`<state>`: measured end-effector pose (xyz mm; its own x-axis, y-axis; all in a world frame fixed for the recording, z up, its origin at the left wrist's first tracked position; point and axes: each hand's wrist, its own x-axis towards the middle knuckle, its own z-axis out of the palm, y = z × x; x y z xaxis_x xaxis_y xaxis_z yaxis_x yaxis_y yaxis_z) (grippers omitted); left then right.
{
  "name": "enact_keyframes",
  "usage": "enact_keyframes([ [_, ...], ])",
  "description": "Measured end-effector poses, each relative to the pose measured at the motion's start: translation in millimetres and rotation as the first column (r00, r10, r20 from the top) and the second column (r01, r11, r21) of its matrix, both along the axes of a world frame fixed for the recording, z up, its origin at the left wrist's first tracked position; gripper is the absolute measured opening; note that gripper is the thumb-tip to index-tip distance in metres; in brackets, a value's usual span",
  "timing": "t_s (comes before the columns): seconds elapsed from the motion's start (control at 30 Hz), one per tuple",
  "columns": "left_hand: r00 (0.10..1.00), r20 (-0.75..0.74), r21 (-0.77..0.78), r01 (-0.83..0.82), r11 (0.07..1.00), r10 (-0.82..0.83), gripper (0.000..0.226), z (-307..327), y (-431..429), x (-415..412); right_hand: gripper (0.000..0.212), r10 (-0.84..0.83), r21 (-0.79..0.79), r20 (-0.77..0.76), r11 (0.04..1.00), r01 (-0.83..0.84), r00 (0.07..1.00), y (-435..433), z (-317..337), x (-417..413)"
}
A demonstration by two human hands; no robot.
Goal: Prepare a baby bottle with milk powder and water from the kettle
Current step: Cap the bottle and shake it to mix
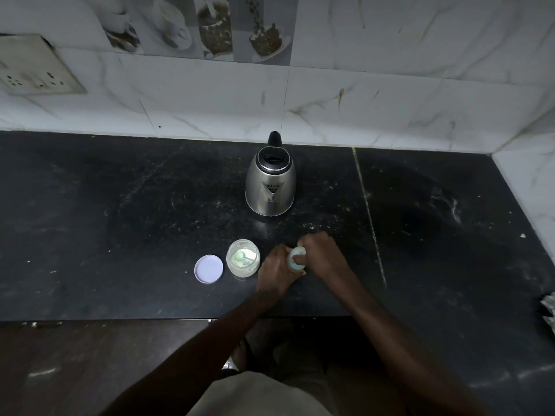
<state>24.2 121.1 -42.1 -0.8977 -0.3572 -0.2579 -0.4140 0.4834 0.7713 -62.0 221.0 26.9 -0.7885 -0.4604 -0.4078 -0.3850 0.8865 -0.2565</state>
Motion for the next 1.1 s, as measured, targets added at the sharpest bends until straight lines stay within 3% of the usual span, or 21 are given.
enact_keyframes([
  [0.13, 0.999, -0.007, 0.017, -0.033, 0.999, 0.033, 0.053, -1.8, 1.0, 0.5, 0.05, -0.108, -0.04, -0.045, 0.994, 0.107, 0.993, -1.2, -11.8, 1.5],
  [0.27, 1.0, 0.002, 0.025, -0.025, 0.999, 0.025, 0.059, -2.8, 1.5, 0.5, 0.058, -0.115, 0.025, -0.151, 0.992, 0.12, 0.982, -6.7, -13.9, -1.8],
  [0.47, 0.998, -0.008, 0.004, -0.058, 0.998, 0.058, 0.056, -7.5, 1.9, 5.3, 0.047, -0.072, 0.146, -0.129, 0.985, 0.091, 0.989, -9.7, -7.9, -11.9],
  [0.57, 0.999, 0.001, -0.033, -0.037, 0.999, 0.037, 0.059, -5.8, 0.8, 1.3, 0.033, -0.135, 0.033, -0.154, 0.989, 0.142, 0.979, -3.4, -2.9, -14.2],
  [0.63, 0.999, -0.002, -0.035, -0.035, 0.999, 0.035, 0.059, -5.4, 1.2, 2.0, 0.03, -0.088, -0.089, 0.001, 0.992, 0.088, 0.996, 5.6, -0.1, -18.5],
  [0.73, 1.0, -0.016, -0.046, -0.028, 0.999, 0.027, 0.058, -6.7, 3.0, 3.4, 0.045, 0.085, -0.188, 0.194, 0.981, -0.048, 0.977, 15.4, 1.7, -14.3],
  [0.8, 0.999, -0.034, -0.065, -0.019, 0.998, 0.017, 0.053, -7.2, 4.9, 3.9, 0.054, 0.139, -0.159, 0.19, 0.981, -0.109, 0.972, 16.7, -7.8, -5.2],
  [1.1, 0.991, -0.134, -0.11, 0.002, 0.994, -0.017, 0.043, -8.5, 6.5, 12.2, 0.08, 0.036, -0.313, 0.155, 0.95, 0.014, 0.987, 36.6, -30.7, 10.5],
])
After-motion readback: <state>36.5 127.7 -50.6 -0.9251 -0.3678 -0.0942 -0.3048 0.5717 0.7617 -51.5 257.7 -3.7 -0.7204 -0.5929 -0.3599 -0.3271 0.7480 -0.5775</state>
